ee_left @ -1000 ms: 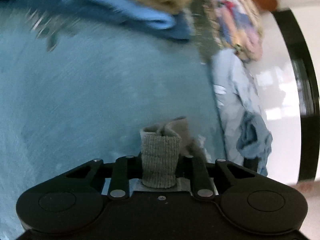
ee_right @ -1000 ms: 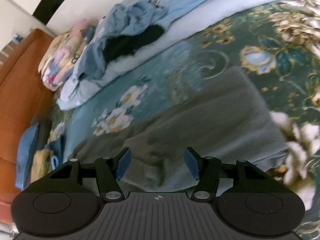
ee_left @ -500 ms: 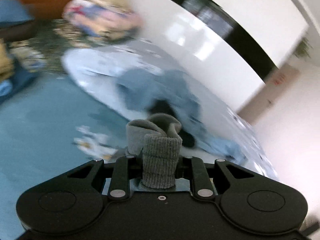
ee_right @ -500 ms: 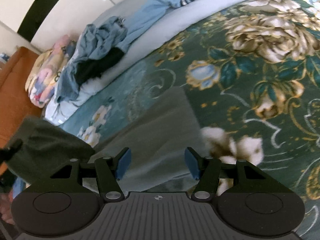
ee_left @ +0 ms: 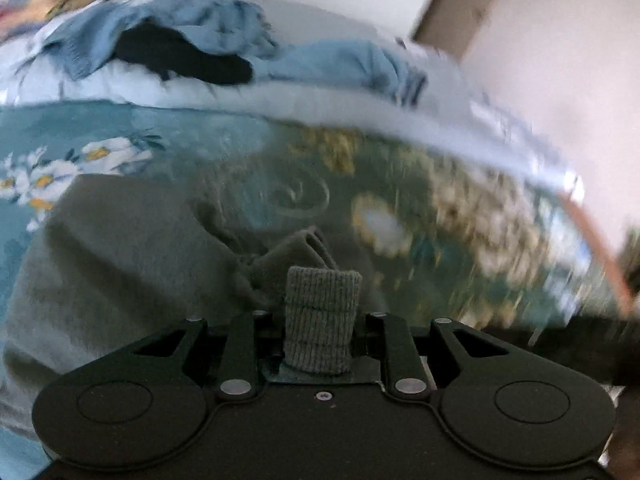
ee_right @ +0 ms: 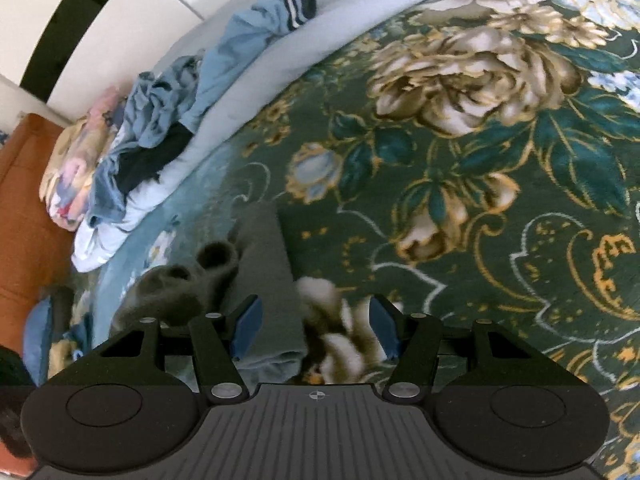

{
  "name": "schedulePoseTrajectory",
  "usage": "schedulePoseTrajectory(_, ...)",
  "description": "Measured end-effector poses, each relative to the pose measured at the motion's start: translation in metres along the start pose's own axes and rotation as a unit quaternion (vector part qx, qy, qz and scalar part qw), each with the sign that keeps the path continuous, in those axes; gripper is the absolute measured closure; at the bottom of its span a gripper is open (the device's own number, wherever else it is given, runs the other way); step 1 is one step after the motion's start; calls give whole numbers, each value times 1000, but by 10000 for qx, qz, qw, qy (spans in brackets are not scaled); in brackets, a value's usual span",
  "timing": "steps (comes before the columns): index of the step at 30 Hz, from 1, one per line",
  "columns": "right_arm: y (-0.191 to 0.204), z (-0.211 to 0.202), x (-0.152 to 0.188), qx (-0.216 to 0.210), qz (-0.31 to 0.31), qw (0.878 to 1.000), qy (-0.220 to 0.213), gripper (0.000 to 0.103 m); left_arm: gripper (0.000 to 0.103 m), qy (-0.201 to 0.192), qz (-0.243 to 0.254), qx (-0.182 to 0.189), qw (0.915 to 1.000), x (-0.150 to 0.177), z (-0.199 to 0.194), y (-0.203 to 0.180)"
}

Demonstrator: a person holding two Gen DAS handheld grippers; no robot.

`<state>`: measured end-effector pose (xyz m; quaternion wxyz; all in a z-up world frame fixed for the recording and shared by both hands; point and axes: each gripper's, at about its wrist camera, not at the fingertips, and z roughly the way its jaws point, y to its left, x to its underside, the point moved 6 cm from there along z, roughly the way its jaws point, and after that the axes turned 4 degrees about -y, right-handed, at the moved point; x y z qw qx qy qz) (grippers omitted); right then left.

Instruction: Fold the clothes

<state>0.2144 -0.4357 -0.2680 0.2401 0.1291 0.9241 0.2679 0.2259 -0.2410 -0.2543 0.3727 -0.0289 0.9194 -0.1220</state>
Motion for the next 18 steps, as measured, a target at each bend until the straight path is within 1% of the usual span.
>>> schedulePoseTrajectory(2, -3, 2, -1, -33, 19, 10000, 32, 46, 79, 25, 447, -95, 9990, 8, 3, -9)
schedulePoseTrajectory(3, -2, 3, -2, -79, 21, 10000, 49, 46, 77, 22, 563, -101, 9984, 9, 3, -11)
schedulePoseTrajectory(4, 0, 5, -3, -133, -1, 9999, 69, 46, 72, 14, 635, -92, 9979, 8, 3, -13)
schedulePoseTrajectory(5, 3, 6, -4, -183, -44, 9998, 85, 46, 68, 10, 634, -55, 9980, 6, 3, -12)
schedulePoseTrajectory(6, 7, 8, -4, -239, -95, 9996, 109, 46, 67, 15, 532, 9, 9986, 3, 0, -11)
schedulePoseTrajectory(7, 12, 9, -5, -312, -161, 9993, 140, 46, 62, 24, 400, 78, 9992, 0, -5, -9)
schedulePoseTrajectory(8, 18, 10, -6, -399, -229, 9988, 162, 46, 53, 32, 268, 147, 9995, -4, -10, -7)
schedulePoseTrajectory(10, 31, 12, -9, -599, -365, 9973, 204, 46, 50, -42, -238, 371, 9990, -13, -26, 5)
schedulePoseTrajectory(11, 37, 13, -11, -691, -423, 9965, 220, 46, 47, -87, -413, 377, 9984, -16, -34, 13)
schedulePoseTrajectory(13, 48, 15, -12, -815, -520, 9949, 283, 46, 38, -177, -683, 295, 9971, -21, -49, 32)
schedulePoseTrajectory(17, 69, 25, -10, -995, -758, 9909, 506, 46, 35, -355, -1221, 132, 9918, -31, -79, 70)
schedulePoseTrajectory(18, 73, 28, -8, -1025, -859, 9894, 572, 46, 35, -372, -1395, -10, 9895, -30, -86, 84)
